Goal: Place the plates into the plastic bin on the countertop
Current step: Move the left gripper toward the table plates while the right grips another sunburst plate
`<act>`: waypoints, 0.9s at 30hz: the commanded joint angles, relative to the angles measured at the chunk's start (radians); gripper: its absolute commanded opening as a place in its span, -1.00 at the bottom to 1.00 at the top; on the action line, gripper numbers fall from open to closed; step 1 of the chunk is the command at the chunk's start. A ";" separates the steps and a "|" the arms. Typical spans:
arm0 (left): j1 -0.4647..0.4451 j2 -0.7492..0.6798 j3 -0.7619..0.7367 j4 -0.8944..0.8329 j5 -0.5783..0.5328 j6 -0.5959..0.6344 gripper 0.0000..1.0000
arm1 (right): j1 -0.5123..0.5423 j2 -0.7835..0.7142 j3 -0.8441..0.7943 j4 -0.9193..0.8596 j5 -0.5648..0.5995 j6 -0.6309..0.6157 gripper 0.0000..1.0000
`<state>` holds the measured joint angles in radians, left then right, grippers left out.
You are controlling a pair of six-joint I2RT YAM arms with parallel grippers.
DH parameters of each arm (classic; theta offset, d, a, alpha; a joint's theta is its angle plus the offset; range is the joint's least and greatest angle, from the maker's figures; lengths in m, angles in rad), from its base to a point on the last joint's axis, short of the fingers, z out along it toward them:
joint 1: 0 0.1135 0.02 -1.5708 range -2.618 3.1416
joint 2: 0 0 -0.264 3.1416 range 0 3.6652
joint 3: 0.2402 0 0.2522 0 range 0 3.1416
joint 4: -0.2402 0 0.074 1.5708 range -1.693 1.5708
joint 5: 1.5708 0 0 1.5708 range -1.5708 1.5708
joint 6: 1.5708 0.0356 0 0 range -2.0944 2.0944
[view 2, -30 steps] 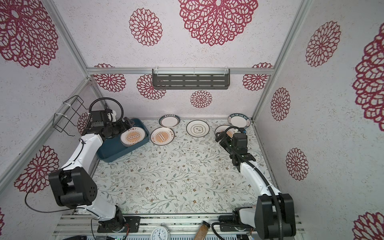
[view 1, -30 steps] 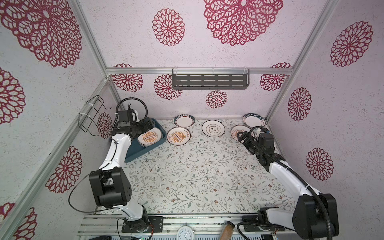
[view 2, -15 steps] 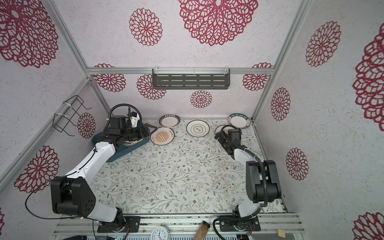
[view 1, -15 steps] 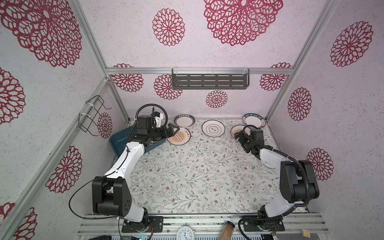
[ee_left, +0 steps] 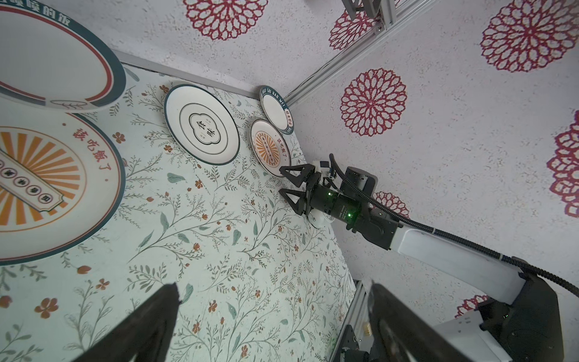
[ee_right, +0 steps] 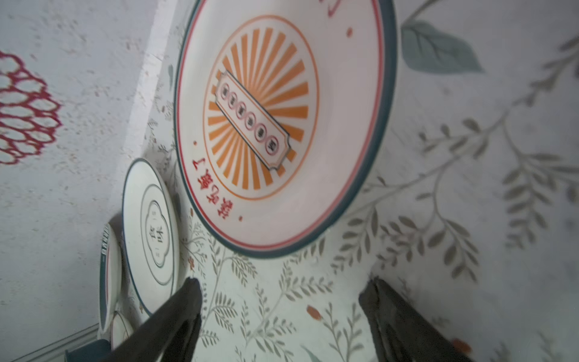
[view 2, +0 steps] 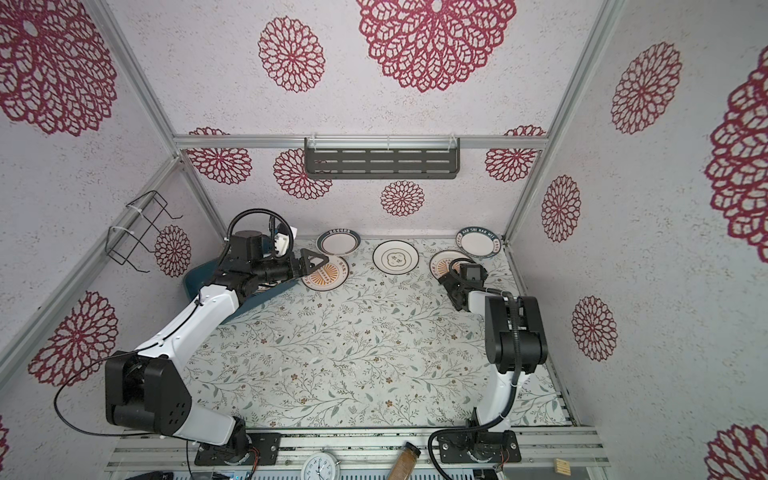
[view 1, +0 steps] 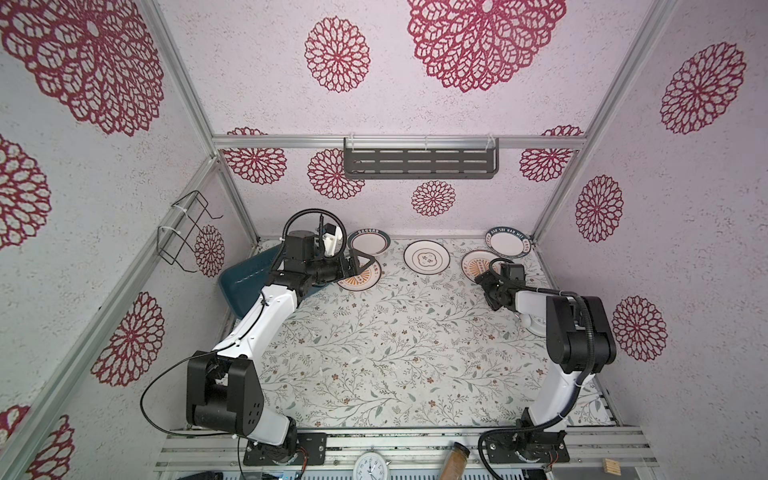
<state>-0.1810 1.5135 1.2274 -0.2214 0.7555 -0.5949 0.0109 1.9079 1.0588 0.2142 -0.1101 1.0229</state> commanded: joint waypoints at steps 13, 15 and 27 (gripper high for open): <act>-0.003 -0.067 0.034 -0.080 -0.106 0.083 0.94 | -0.035 0.126 0.019 0.084 0.051 0.180 0.23; -0.002 -0.070 0.035 -0.081 -0.110 0.083 0.94 | -0.036 0.127 0.000 0.092 0.058 0.192 0.11; 0.000 -0.077 0.039 -0.092 -0.117 0.086 0.94 | -0.042 0.135 -0.058 0.175 0.052 0.254 -0.70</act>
<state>-0.1806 1.4643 1.2396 -0.3122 0.6407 -0.5301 -0.0254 2.0163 1.0237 0.4450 -0.0757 1.2591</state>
